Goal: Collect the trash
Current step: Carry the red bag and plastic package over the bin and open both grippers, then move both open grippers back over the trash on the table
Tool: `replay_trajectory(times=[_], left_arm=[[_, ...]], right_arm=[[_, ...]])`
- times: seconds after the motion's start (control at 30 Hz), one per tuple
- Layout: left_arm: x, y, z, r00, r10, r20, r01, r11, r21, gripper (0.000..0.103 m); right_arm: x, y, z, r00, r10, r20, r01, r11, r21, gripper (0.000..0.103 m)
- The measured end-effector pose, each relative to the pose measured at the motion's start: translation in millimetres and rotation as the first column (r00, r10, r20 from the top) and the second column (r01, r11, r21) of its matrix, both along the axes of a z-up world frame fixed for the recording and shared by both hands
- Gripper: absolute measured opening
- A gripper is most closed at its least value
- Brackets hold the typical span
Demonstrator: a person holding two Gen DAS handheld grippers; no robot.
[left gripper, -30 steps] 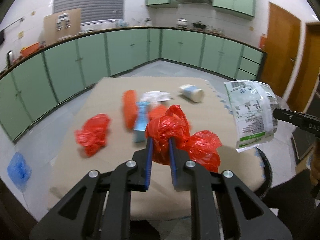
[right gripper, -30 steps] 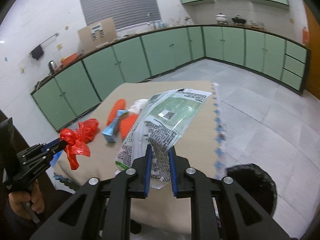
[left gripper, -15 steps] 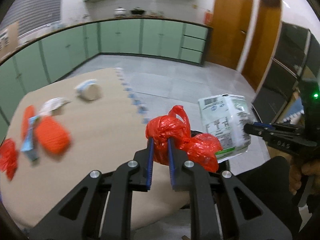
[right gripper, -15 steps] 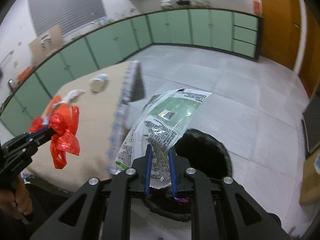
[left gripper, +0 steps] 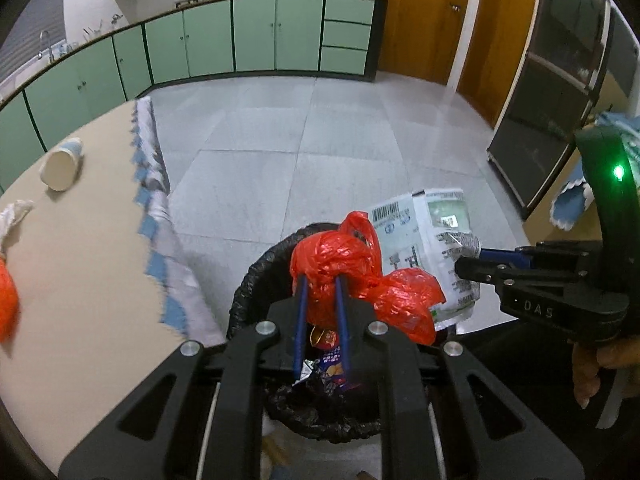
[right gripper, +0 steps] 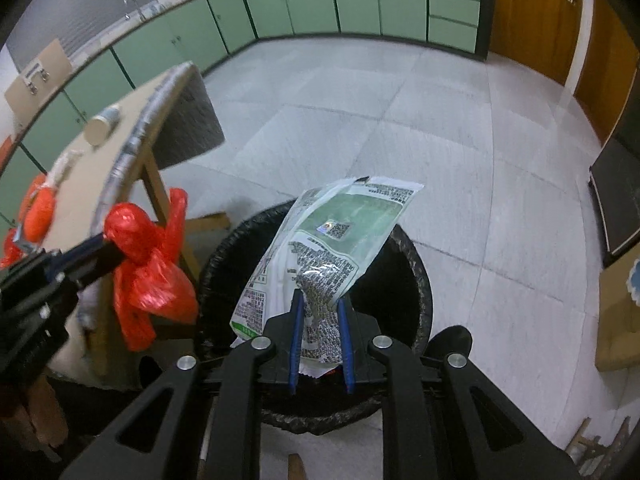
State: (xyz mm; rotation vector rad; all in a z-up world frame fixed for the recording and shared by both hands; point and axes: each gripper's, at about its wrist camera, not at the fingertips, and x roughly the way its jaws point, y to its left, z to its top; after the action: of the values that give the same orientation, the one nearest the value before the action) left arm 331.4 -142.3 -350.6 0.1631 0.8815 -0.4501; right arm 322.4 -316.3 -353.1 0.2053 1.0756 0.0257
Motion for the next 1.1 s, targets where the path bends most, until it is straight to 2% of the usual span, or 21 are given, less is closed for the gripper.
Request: replay_trajectory(times=[0.03,0.07,0.1,0.23,0.33,0.4,0.63,0.7,0.8,0.9,1.0,1.1], left_arm=[[2,-1,-5,1.000,0.007,-0.001,-0.007,1.000,0.007,0.015],[4,-1,-9,1.000,0.014,-0.006,-0.014,1.000,0.010,0.021],[7,-4,-16,1.000,0.021,-0.017,-0.020,1.000,0.015,0.022],[10,-7,-32,0.999,0.025,-0.031,-0.023,0.999,0.036,0.026],[9,-12,-33,1.000,0.007,-0.015,-0.007,0.999,0.038,0.034],[9,-12,-30,1.000,0.011,0.001,-0.011,0.999,0.035,0.051],[15,-12,-27,0.999,0.029,-0.012,-0.029,0.999,0.038,0.052],[11,-4,-21,0.999,0.038,-0.007,-0.038,0.999,0.034,0.056],[0,18,0,0.997,0.077,0.023,-0.077,0.997,0.014,0.063],[-20,48,26,0.989,0.122,0.085,-0.123,0.992,0.014,0.072],[-42,93,51,0.970,0.197,0.139,-0.202,0.979,0.018,0.076],[-63,152,71,0.937,0.307,0.167,-0.313,0.950,0.015,0.077]], right_arm=[[0,-4,-3,1.000,-0.012,0.000,0.012,1.000,0.000,0.028],[0,-7,-6,1.000,-0.023,0.002,0.023,1.000,0.001,0.036],[-1,-8,-8,1.000,-0.031,0.001,0.031,1.000,-0.003,0.045],[-4,-7,-10,1.000,-0.027,-0.007,0.027,1.000,0.005,0.046],[-7,-13,-6,0.999,-0.040,0.006,0.040,0.999,0.018,0.046],[-9,-15,-3,0.999,-0.047,0.013,0.047,0.999,0.026,0.046],[-11,-15,1,0.998,-0.064,0.018,0.063,0.997,0.034,0.046],[-12,-14,5,0.998,-0.064,0.027,0.063,0.997,0.037,0.046],[-15,-6,18,0.997,-0.043,0.060,0.041,0.999,0.022,0.046],[-17,11,39,0.994,-0.002,0.108,-0.001,1.000,0.025,0.046],[-16,42,67,0.984,0.061,0.169,-0.068,0.997,0.038,0.049],[-14,90,93,0.962,0.160,0.221,-0.173,0.984,0.043,0.051]])
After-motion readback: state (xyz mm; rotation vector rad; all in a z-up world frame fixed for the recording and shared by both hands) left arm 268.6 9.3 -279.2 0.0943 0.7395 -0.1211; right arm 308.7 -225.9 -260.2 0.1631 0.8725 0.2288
